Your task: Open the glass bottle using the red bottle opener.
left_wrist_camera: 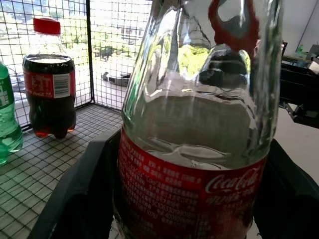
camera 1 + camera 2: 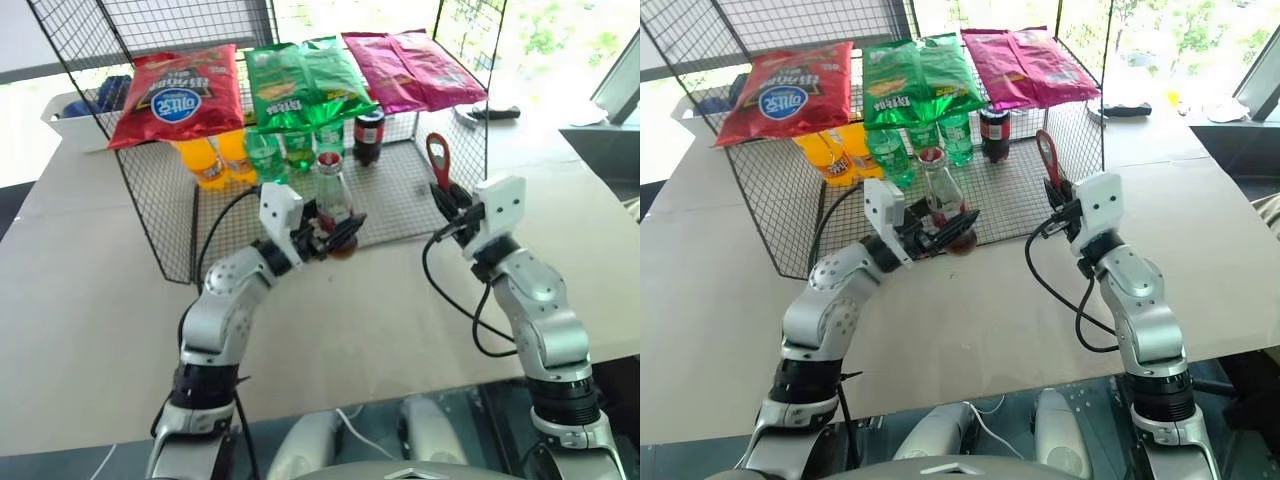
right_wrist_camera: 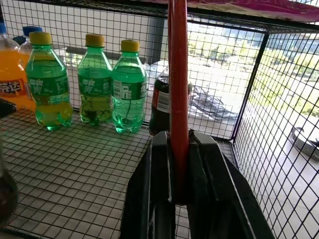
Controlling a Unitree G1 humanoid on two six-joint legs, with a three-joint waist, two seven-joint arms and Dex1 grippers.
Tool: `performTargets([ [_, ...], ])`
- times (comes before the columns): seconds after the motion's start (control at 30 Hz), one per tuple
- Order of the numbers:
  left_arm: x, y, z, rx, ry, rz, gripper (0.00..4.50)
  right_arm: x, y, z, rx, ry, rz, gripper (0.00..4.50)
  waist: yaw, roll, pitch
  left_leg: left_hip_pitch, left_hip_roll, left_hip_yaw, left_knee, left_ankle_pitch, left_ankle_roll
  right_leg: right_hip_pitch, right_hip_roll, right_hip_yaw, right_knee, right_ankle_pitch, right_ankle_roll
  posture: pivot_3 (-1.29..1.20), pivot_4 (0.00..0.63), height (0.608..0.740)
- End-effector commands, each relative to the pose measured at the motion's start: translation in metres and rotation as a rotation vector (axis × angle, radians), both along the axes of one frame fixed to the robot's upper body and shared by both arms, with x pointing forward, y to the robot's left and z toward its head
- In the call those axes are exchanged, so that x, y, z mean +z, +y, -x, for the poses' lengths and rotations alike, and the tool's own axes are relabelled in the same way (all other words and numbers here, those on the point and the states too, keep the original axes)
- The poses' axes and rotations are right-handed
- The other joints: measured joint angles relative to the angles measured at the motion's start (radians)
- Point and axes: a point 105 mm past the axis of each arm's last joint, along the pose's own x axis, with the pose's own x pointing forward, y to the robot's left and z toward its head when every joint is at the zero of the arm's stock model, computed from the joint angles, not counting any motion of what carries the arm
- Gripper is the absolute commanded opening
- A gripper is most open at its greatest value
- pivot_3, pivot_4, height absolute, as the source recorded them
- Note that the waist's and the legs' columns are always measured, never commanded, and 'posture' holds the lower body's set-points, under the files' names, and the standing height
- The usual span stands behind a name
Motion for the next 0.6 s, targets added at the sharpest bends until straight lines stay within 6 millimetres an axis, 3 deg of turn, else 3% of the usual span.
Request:
performTargets([
  [0.03,-0.002,-0.002,0.024,-0.059,0.023,-0.005,2.81,0.015,0.005,0.003,0.022,-0.063,-0.015,0.00,0.002,0.000,0.000,0.000,0.000,0.000,0.000,0.000,0.000,0.000,0.000,0.000,0.001,0.000,0.000,0.00,0.150,0.740],
  [0.23,-0.018,0.005,0.027,0.026,-0.009,-0.040,2.81,0.014,0.014,0.002,0.066,-0.058,-0.018,0.00,0.006,0.000,0.000,0.001,0.000,0.001,0.002,0.000,0.000,0.000,0.000,0.000,0.003,0.001,-0.001,0.00,0.150,0.740],
  [0.5,-0.017,0.008,0.028,0.056,-0.061,-0.016,2.81,0.016,0.016,-0.002,0.078,-0.061,-0.011,0.00,0.005,0.000,0.000,0.000,0.000,0.001,0.001,0.000,0.000,0.000,0.000,0.000,0.001,0.001,-0.001,0.00,0.150,0.740],
  [0.6,-0.017,0.010,0.029,0.065,-0.081,-0.017,4.24,0.016,0.017,-0.002,0.087,-0.064,-0.008,0.00,0.005,0.000,0.000,0.000,0.000,0.001,0.001,0.000,0.000,0.000,0.000,0.000,0.001,0.001,-0.001,0.00,0.150,0.740],
])
